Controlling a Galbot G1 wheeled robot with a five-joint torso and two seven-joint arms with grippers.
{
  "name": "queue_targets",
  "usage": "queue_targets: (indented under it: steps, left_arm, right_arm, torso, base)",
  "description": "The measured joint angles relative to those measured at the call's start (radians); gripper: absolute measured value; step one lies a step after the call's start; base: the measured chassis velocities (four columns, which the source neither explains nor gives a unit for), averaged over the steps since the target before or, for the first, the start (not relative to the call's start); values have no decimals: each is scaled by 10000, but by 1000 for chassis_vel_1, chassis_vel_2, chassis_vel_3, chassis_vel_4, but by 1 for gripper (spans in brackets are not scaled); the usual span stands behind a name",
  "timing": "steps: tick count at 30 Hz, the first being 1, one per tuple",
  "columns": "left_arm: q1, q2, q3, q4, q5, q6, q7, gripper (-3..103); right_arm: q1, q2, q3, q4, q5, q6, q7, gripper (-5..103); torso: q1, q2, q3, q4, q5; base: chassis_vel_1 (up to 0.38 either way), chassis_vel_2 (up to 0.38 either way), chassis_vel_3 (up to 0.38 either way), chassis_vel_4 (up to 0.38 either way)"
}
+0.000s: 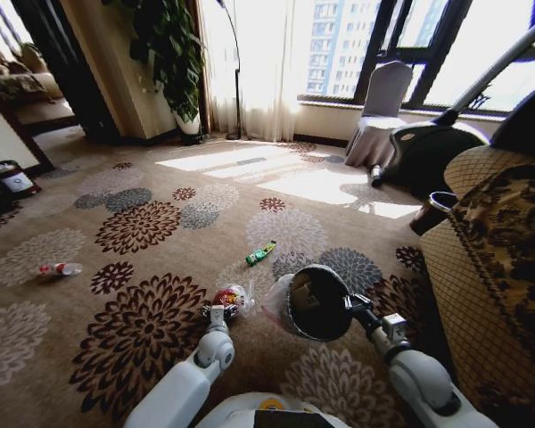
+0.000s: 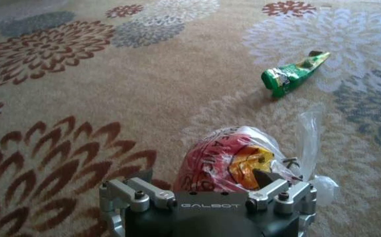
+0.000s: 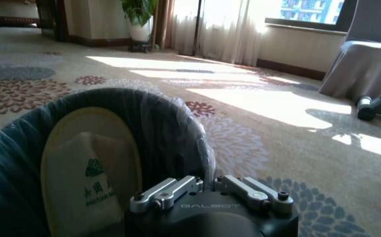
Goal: Pick up the trash from the ground and place it into the trash bin.
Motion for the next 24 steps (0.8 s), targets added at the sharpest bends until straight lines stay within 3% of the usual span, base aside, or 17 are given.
queue_targets:
  steps: [7, 15, 24]
  left_arm:
    - [-554, -94, 100, 1063, 28, -388, 1049, 100]
    - [-785, -287, 208, 1827, -14, -485, 1435, 101]
    - [-909, -327, 214, 2184, -72, -778, 1602, 76]
  right_arm:
    - [33, 7, -79, -3, 6, 15, 7, 2]
    - [116, -95, -76, -19, 122, 26, 22, 2]
    - [-9, -76, -8, 39, 134, 49, 142, 2]
  torso:
    - [0, 0, 0, -1, -1]
    - [0, 0, 0, -2, -1]
    - [0, 0, 0, -3, 0]
  base:
    - [0, 0, 0, 0]
    - [0, 0, 0, 0]
    - [0, 0, 0, 0]
